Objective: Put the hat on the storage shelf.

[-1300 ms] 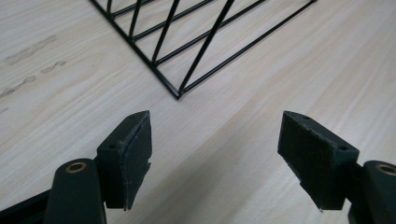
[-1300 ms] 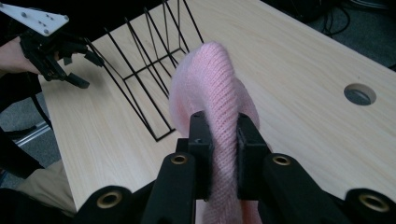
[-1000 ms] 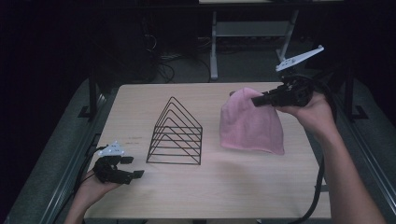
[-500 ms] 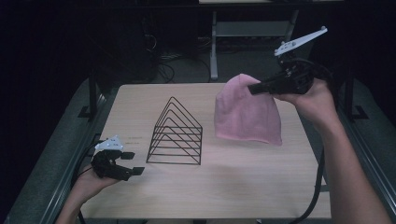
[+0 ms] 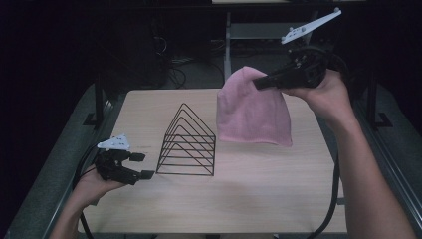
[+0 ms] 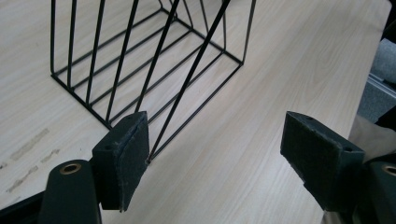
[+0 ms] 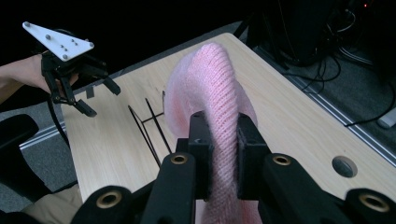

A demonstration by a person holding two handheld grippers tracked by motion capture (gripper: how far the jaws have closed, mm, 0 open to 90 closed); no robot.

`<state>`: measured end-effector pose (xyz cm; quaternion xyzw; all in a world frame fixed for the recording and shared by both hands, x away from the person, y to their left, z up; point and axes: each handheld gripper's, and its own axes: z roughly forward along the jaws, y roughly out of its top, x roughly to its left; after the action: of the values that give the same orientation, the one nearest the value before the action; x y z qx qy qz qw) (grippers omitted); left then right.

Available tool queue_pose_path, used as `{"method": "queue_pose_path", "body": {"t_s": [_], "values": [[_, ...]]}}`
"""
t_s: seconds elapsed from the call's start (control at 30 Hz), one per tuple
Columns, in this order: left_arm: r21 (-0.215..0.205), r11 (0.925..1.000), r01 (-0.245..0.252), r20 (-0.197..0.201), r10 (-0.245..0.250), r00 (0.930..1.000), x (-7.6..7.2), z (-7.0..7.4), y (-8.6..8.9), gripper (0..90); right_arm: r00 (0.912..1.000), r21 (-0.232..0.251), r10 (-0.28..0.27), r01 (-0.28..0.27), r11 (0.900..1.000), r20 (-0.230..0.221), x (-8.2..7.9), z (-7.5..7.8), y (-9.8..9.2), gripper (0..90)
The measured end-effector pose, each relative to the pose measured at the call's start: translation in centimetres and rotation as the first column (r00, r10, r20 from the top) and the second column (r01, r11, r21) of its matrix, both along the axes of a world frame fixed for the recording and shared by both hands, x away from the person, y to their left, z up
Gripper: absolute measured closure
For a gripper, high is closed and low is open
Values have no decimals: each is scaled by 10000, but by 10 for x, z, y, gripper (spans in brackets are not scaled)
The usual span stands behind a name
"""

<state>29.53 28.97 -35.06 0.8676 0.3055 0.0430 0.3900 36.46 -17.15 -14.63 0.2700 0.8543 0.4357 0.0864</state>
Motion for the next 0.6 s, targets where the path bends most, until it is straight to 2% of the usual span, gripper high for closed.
{"method": "queue_pose_path", "body": {"t_s": [0.37,0.6], "values": [[-145,9995,294,68,-293,9995,6,21,-5,238,9987,27,429,-430,9991,273,1,16,23,794],[-56,9986,533,208,-531,9984,12,34,-11,238,9972,41,641,-643,9979,389,2,25,37,794]]}}
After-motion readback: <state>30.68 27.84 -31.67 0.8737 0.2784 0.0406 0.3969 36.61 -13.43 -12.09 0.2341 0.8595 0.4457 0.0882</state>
